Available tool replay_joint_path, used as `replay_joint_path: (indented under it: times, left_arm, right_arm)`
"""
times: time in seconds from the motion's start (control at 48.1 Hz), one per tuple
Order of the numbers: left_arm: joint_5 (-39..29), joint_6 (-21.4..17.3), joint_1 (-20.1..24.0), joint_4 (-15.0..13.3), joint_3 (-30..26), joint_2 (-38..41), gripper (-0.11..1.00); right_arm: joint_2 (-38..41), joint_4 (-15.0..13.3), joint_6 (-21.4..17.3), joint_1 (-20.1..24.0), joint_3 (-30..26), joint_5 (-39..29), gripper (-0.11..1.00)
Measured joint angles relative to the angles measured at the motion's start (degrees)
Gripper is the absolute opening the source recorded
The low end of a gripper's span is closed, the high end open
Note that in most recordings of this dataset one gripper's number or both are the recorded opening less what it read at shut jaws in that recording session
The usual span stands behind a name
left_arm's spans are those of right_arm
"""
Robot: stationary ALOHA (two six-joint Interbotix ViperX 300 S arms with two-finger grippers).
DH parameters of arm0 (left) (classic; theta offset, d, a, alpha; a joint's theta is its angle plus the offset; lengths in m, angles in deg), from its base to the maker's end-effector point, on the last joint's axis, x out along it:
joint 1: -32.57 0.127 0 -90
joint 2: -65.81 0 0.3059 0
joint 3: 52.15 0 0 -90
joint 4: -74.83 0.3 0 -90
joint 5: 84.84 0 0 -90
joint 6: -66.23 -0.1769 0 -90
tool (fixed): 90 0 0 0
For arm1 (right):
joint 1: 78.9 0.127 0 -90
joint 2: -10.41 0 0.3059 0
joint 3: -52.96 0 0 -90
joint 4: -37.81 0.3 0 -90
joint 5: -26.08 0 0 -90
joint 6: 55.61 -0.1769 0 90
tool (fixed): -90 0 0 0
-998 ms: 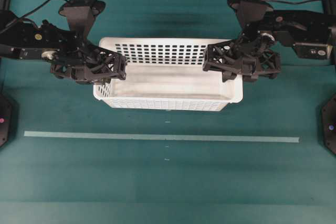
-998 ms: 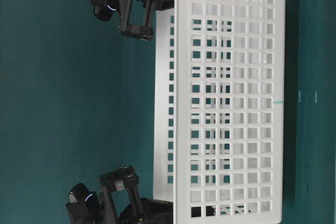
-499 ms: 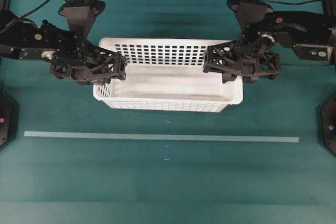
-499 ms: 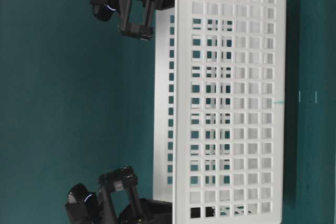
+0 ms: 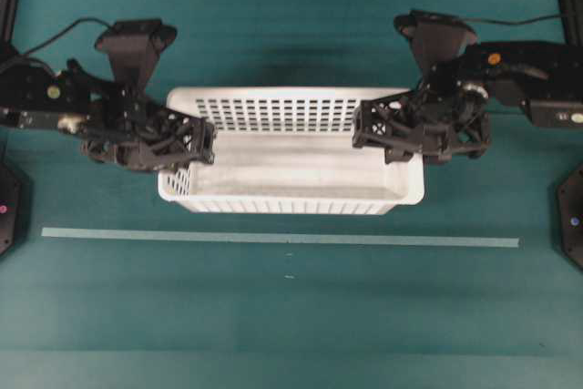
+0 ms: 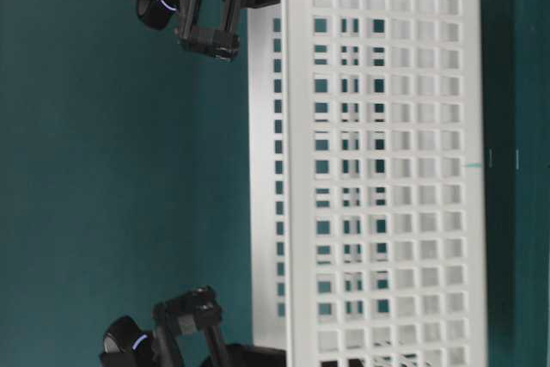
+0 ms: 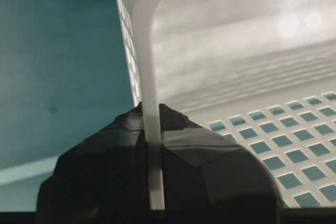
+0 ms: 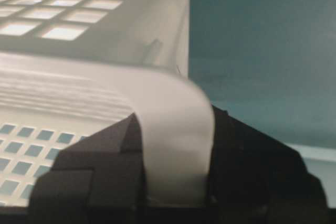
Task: Lift the white basket with both hands.
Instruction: 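Raise both grippers together, lifting the basket off the table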
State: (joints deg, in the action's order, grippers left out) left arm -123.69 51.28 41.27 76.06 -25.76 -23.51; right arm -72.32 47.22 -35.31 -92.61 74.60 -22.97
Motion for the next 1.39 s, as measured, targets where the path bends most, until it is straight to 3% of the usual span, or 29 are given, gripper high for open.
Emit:
replay_joint_path:
  times: [0.457, 0.977, 1.393]
  left_arm:
    - [0.26, 5.98, -5.89, 0.0, 0.7, -0.35, -0.03]
    - [0.79, 11.43, -11.95, 0.0, 0.62, 0.0, -0.03]
    - [0.79, 11.69, -13.01, 0.09, 0.26, 0.7, -0.03]
  right_arm:
    - [-0.62, -0.18, -6.77, 6.94, 1.41, 0.62, 0.16]
    - [-0.7, -2.2, -14.06, 13.36, 2.11, 1.76, 0.16]
    - [0.0, -3.08, -16.0, 15.38, 2.29, 3.08, 0.16]
